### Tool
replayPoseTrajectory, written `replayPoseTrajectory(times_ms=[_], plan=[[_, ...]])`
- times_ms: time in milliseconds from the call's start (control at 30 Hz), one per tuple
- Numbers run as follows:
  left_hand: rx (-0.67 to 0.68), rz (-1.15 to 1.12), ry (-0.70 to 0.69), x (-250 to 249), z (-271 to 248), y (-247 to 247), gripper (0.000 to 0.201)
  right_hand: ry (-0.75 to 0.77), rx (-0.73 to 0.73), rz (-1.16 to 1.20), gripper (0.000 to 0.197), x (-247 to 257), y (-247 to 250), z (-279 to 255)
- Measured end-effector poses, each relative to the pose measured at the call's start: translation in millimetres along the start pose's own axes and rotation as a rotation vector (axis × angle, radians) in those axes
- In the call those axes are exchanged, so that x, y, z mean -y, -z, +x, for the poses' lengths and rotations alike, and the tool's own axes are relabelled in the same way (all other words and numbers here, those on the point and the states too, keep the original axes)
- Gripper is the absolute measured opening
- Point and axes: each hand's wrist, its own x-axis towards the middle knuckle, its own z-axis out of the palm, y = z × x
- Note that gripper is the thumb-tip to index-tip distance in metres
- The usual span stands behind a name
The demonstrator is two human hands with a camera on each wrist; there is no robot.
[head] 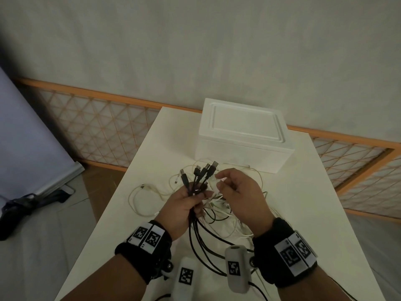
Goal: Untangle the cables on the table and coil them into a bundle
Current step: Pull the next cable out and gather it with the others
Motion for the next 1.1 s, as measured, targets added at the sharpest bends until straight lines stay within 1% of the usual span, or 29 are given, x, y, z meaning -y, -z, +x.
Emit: replayPoseTrajectory(times_ms=[67,167,200,300,367,467,567,667,767,833,900,933,1000,1033,1100], plan=[[0.009,0.029,-0.043,1,-1,0,0.018,0.010,0.053,-0.074,0.013,1,0,2],[0.025,0.124,-0.126,4,-1,0,0.002,0.062,0.124,-0.197,0.010,2,-5,2],[0.017,0.159,-0.149,4,-2,-1,0.004,0.081,0.127,-0.226,0.009,3,-7,2],[-0.011,0.263,-0.190,3,-4,-4,0.017,0.099,0.131,-0.295,0.011,5,-10,2],[-0.013,0.332,-0.211,3,-5,-5,0.019,0.092,0.119,-0.320,0.011,5,-10,1],[-0.003,0.358,-0.206,4,-7,-4,0.011,0.095,0.064,-0.265,0.011,7,-8,-1],[-0.028,0.240,-0.166,6,-6,1,0.006,0.121,0.045,-0.179,0.009,10,-5,-4],[-0.006,0.151,-0.137,6,-9,1,0.017,0.158,0.041,-0.129,0.010,10,-5,-8],[0.024,0.117,-0.156,3,-11,-1,0.019,0.185,-0.013,-0.036,0.009,14,-5,-11],[0.047,0.171,-0.183,4,-10,1,0.024,0.213,-0.049,-0.014,0.010,19,-4,-11],[0.049,0.279,-0.202,3,-10,2,0.025,0.230,-0.063,-0.013,0.010,23,-4,-11],[0.047,0.345,-0.210,3,-9,2,0.021,0.232,-0.059,0.001,0.011,25,-4,-12],[0.022,0.501,-0.201,2,-7,2,0.007,0.258,-0.076,0.026,0.014,29,-4,-15],[0.013,0.573,-0.184,0,-7,1,0.007,0.278,-0.103,0.039,0.016,32,-3,-16],[-0.015,0.630,-0.146,2,-6,3,0.025,0.282,-0.131,0.092,0.020,37,0,-16]])
